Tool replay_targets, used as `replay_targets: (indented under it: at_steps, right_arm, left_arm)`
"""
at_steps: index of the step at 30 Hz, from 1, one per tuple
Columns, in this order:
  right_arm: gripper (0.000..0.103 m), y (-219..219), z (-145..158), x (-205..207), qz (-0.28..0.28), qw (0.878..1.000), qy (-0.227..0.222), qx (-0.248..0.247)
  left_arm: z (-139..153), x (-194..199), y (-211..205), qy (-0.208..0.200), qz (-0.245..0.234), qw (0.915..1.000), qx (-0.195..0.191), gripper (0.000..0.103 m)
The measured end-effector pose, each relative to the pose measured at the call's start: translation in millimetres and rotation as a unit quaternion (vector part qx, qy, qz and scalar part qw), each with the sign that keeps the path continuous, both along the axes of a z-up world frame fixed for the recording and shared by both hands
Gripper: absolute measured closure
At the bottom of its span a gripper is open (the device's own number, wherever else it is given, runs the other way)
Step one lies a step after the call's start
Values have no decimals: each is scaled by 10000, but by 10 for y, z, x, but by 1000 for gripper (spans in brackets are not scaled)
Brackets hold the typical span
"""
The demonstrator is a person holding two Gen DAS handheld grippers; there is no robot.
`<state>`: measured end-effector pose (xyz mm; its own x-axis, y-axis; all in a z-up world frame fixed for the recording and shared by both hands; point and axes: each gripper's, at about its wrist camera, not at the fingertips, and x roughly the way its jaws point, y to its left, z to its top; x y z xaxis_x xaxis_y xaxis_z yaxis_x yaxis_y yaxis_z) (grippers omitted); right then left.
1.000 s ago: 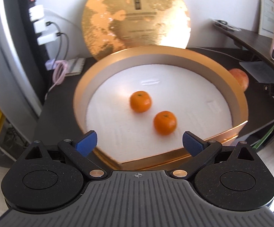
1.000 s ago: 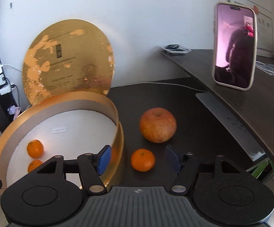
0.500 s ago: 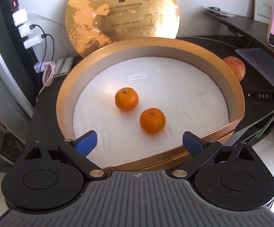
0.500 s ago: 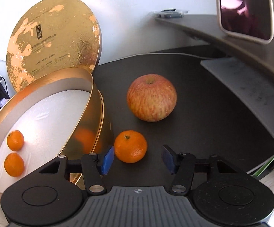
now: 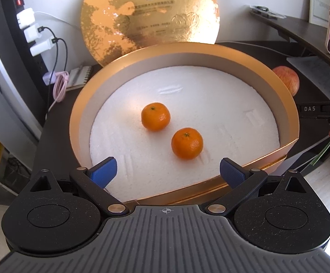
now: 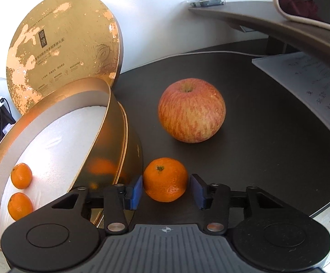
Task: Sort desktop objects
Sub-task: 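Move the right gripper to the last mandarin beside the apple and close on it, then carry the mandarin onto the foam beside the others and open the right gripper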
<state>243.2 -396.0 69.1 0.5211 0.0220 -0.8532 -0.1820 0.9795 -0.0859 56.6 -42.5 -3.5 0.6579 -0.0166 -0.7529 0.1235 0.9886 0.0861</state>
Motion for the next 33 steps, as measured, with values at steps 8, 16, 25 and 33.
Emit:
replay_targets:
  at_steps: [8,16,25,33]
  right_arm:
    - [58,77,158,-104,-46,9992,-244,-320]
    - [58,412,723,-338,343,9950,-906,-231]
    - [58,1139,215,-411,1323,9907,16,-328]
    - [58,1564,-121,-492,1785,9805,628,-524]
  left_arm:
    - [8,-41,50,-32,37,10000,-15,3]
    - [60,-84,258,-191,363,9990,-181,3]
    - [2,-145,618,-205,831,9960,-247,3]
    - [-102,-222,774,-139,844,9961,-234,3]
